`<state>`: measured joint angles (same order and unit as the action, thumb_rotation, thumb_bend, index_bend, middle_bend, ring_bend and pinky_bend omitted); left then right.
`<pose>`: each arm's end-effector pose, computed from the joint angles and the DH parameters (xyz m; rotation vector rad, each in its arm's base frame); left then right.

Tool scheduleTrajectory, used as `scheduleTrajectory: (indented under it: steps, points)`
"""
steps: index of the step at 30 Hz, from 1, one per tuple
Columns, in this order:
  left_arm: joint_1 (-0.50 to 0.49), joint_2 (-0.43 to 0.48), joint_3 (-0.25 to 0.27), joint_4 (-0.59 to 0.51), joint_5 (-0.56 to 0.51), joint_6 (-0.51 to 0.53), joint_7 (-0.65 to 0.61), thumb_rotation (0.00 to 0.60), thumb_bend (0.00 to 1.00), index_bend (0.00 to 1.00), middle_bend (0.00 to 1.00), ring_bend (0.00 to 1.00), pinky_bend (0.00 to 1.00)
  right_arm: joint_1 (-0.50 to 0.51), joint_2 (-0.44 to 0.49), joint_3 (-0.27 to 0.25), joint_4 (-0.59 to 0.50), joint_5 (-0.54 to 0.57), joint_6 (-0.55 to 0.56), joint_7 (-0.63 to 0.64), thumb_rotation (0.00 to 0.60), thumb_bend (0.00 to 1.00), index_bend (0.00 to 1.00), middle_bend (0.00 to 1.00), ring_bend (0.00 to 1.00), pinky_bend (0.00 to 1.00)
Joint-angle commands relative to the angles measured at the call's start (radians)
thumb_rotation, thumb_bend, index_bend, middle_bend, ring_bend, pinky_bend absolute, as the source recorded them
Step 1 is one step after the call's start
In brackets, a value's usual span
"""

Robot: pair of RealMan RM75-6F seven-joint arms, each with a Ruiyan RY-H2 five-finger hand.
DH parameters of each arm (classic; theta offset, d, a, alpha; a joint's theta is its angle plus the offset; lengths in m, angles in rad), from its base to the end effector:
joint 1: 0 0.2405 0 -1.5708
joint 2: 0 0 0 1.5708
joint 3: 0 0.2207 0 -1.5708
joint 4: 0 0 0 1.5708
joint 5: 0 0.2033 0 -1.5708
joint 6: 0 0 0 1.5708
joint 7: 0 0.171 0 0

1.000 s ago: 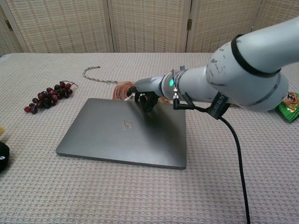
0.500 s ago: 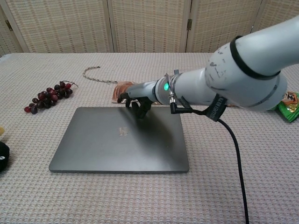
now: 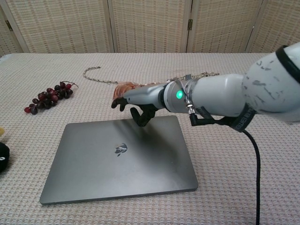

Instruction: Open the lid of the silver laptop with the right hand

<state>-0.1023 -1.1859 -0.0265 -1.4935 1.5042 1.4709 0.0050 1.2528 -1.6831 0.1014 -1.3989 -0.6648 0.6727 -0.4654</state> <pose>-0.2917 0.2064 0.1354 -1.4290 -0.8742 -0.8552 -0.0086 -0.3383 -0.1075 2.2968 -0.9553 0.7157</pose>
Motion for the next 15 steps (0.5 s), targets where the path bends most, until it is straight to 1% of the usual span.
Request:
scheduleTrajectory:
  steps: [1, 3, 5, 7, 10, 12, 14, 15]
  points:
    - [0.001, 0.000, -0.002, 0.003, -0.001, 0.002, -0.004, 0.600, 0.60, 0.15, 0.13, 0.12, 0.00, -0.082, 0.071, -0.036, -0.110, -0.140, 0.139, 0.006, 0.600, 0.98, 0.00, 0.09, 0.03, 0.00]
    - [0.000, 0.000, -0.002, 0.004, 0.004, 0.004, -0.006, 0.600, 0.60, 0.15, 0.13, 0.12, 0.00, -0.122, 0.114, -0.057, -0.168, -0.195, 0.193, 0.009, 0.600, 0.97, 0.00, 0.07, 0.03, 0.00]
    - [-0.002, -0.001, -0.002, 0.005, 0.012, 0.009, -0.007, 0.600, 0.60, 0.15, 0.13, 0.12, 0.00, -0.164, 0.156, -0.084, -0.218, -0.252, 0.249, 0.008, 0.600, 0.91, 0.00, 0.05, 0.03, 0.00]
    - [-0.002, -0.002, -0.003, 0.005, 0.016, 0.012, -0.007, 0.600, 0.60, 0.15, 0.13, 0.12, 0.00, -0.200, 0.186, -0.109, -0.253, -0.302, 0.291, 0.008, 0.600, 0.82, 0.00, 0.04, 0.03, 0.00]
    - [-0.005, -0.002, -0.004, 0.002, 0.022, 0.015, -0.003, 0.600, 0.60, 0.15, 0.13, 0.12, 0.00, -0.251, 0.220, -0.147, -0.292, -0.384, 0.344, 0.008, 0.600, 0.67, 0.00, 0.01, 0.02, 0.00]
    - [-0.007, -0.001, -0.003, -0.003, 0.027, 0.016, 0.001, 0.600, 0.60, 0.15, 0.13, 0.12, 0.00, -0.281, 0.234, -0.172, -0.311, -0.439, 0.368, 0.010, 0.600, 0.57, 0.00, 0.00, 0.01, 0.00]
    - [-0.007, 0.000, -0.002, -0.008, 0.032, 0.019, 0.007, 0.600, 0.60, 0.15, 0.13, 0.12, 0.00, -0.303, 0.239, -0.192, -0.320, -0.485, 0.380, 0.010, 0.600, 0.51, 0.00, 0.00, 0.01, 0.00]
    - [-0.006, 0.001, -0.002, -0.011, 0.034, 0.021, 0.010, 0.600, 0.60, 0.15, 0.13, 0.12, 0.00, -0.316, 0.238, -0.204, -0.322, -0.513, 0.386, 0.009, 0.600, 0.46, 0.00, 0.00, 0.01, 0.00]
